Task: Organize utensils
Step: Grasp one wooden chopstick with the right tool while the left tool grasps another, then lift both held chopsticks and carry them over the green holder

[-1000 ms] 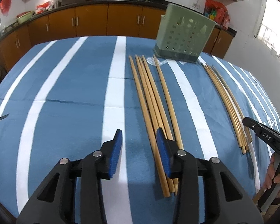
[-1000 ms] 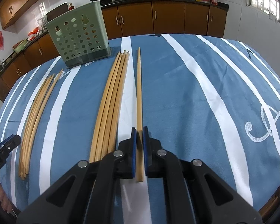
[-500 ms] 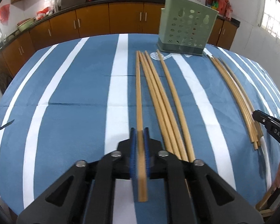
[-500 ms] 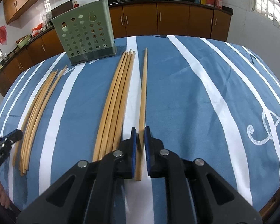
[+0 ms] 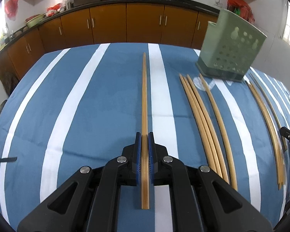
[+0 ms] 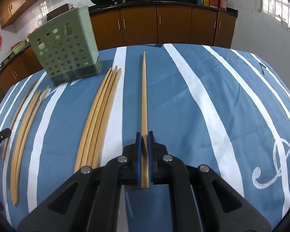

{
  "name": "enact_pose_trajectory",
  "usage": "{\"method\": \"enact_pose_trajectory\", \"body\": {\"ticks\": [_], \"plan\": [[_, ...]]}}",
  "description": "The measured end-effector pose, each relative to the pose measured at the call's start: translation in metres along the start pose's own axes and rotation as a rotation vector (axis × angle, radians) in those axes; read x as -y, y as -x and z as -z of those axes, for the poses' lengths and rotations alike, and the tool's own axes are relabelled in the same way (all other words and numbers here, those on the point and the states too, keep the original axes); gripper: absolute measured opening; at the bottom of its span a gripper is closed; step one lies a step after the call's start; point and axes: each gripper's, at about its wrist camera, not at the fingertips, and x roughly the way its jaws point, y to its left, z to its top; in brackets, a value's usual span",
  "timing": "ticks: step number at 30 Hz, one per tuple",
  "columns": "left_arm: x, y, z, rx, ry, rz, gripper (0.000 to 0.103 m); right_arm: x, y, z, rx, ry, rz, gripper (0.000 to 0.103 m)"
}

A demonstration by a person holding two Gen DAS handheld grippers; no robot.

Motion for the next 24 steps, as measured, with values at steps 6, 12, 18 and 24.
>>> {"method": "enact_pose_trajectory", "body": {"ticks": [6,12,18,24], "plan": [[-0.003,0.004,0.004,-0.003,0.015,0.032,0.008,0.0,0.003,0.003,-0.003,0.014,-0.001,0.009],[0.002,0.009,0.01,-0.002,-0.005,0.026,0.008,0.0,0.009,0.011,-0.007,0.012,0.003,0.009],[0.001,0.008,0.009,-0.002,-0.005,0.027,0.008,0.0,0.01,0.012,-0.005,0.012,0.004,0.008],[-0.001,0.016,0.009,0.0,-0.01,0.029,0.008,0.003,0.029,0.007,0.062,0.003,-0.008,0.008]]}}
